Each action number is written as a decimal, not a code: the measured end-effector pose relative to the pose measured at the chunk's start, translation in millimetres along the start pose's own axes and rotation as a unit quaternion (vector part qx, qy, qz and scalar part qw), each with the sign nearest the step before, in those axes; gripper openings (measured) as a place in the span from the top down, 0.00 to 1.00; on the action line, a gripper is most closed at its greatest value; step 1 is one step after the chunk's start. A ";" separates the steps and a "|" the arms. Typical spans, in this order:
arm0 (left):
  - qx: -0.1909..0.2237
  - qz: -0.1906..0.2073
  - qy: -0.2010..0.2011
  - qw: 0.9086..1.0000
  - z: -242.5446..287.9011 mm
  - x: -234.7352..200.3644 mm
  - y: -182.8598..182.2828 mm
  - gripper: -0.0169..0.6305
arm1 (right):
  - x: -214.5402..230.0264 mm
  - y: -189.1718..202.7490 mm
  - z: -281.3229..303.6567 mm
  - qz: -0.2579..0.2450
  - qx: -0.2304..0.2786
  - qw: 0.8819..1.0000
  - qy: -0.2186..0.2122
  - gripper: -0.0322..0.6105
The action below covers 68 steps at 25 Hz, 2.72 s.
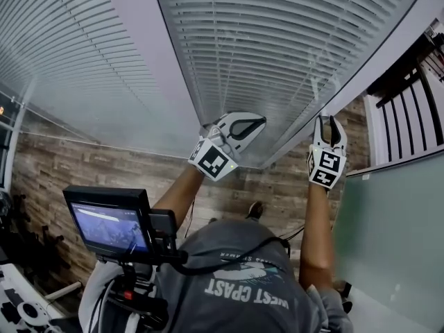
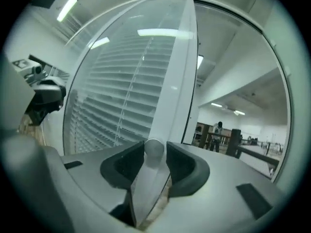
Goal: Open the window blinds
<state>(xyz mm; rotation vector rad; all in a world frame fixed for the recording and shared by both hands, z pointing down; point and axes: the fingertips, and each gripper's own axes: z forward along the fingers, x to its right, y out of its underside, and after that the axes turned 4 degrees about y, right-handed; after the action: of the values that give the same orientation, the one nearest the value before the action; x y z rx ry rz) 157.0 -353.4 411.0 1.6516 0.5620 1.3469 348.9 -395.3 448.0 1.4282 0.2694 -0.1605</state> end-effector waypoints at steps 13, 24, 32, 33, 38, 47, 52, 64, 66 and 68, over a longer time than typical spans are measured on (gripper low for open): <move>-0.002 -0.005 0.005 1.000 1.0 6.0 1.4 0.97 | -13.4 8.3 2.4 -0.531 -0.011 0.845 0.068 0.77; -0.004 -0.001 0.003 1.000 -2.5 1.9 0.6 0.97 | -18.1 -22.0 -16.7 -0.205 0.005 0.979 0.007 0.76; 0.007 -0.013 0.001 1.000 -0.3 -1.8 -0.8 0.97 | -79.6 -115.4 -71.5 -0.103 0.142 0.951 -0.255 0.76; 0.012 -0.016 0.003 1.000 -0.4 -1.6 -2.0 0.97 | -89.1 -119.6 -79.8 -0.106 0.152 0.940 -0.285 0.77; 0.019 -0.017 -0.001 1.000 -1.1 -5.9 -5.0 0.97 | -112.7 -127.0 -94.0 -0.106 0.167 0.910 -0.365 0.80; 0.017 -0.012 -0.003 1.000 -4.0 -3.6 1.9 0.97 | -115.5 -122.7 -93.0 -0.104 0.162 0.906 -0.377 0.82; 0.018 -0.014 -0.004 1.000 -5.3 -3.5 0.6 0.97 | -116.2 -122.4 -92.2 -0.103 0.164 0.906 -0.377 0.85; 0.013 -0.015 -0.004 1.000 -3.7 -2.5 -1.7 0.97 | -112.3 -116.0 -88.2 -0.096 0.156 0.909 -0.375 0.88; 0.014 -0.014 -0.004 1.000 -3.6 -2.3 -2.5 0.97 | -112.1 -116.6 -88.8 -0.094 0.156 0.909 -0.375 0.88; 0.012 -0.017 -0.003 1.000 -2.7 -1.8 -0.4 0.97 | -112.7 -113.5 -87.0 -0.093 0.156 0.909 -0.376 0.88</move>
<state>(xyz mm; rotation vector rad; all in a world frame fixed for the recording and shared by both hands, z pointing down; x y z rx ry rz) 154.0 -353.7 409.7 1.6584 0.6022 1.3145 202.6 -330.9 360.9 1.5445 -0.2733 -0.9223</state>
